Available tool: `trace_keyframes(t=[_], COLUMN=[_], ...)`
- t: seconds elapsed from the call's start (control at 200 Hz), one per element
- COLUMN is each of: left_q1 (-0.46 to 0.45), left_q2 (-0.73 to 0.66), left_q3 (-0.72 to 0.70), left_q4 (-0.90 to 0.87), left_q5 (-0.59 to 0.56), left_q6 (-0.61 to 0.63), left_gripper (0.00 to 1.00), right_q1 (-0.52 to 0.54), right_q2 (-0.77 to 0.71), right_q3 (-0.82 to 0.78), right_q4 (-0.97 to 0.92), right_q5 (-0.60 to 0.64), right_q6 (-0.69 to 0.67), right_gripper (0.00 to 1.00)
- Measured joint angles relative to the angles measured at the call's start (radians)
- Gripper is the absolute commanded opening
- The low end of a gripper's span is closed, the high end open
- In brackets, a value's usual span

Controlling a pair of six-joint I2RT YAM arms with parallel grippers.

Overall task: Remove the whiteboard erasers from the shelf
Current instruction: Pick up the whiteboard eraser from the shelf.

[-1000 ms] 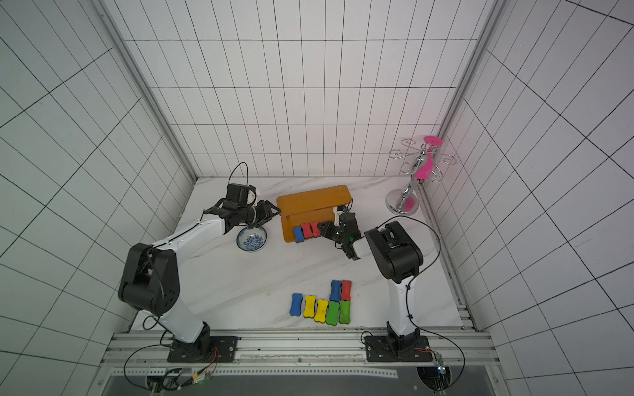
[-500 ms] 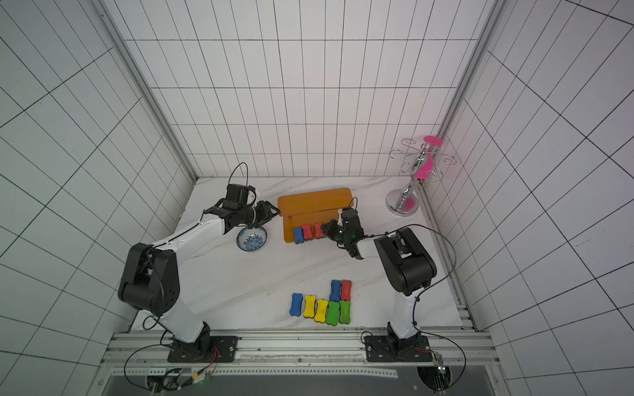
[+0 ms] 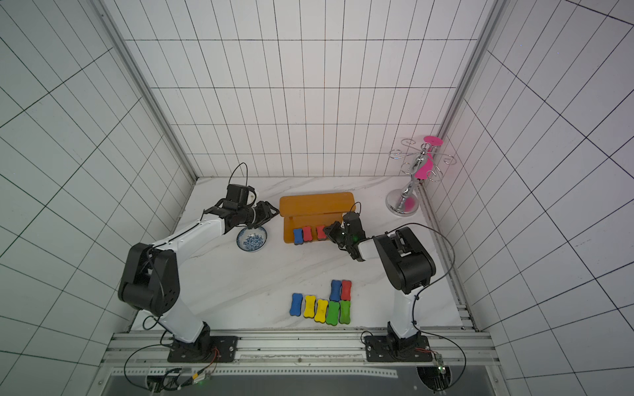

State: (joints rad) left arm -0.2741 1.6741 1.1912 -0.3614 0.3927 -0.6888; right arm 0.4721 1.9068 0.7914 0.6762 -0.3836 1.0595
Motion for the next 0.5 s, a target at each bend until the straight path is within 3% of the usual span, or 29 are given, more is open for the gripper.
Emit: trace_keyframes(t=[0.26, 0.5], left_q1=[0.0, 0.0], left_q2=[0.0, -0.007], left_q3=[0.007, 0.013], left_q4=[-0.008, -0.02], left_q5=[-0.009, -0.018], left_q6=[0.006, 0.016], left_gripper=[0.58, 0.58], right_q1=[-0.024, -0.028], right_q2=[-0.018, -0.153], right_q3=[-0.081, -0.149], right_q4=[0.099, 0.067], right_q5=[-0.031, -0.005], right_q6=[0.04, 0.044], right_gripper=[0.0, 0.0])
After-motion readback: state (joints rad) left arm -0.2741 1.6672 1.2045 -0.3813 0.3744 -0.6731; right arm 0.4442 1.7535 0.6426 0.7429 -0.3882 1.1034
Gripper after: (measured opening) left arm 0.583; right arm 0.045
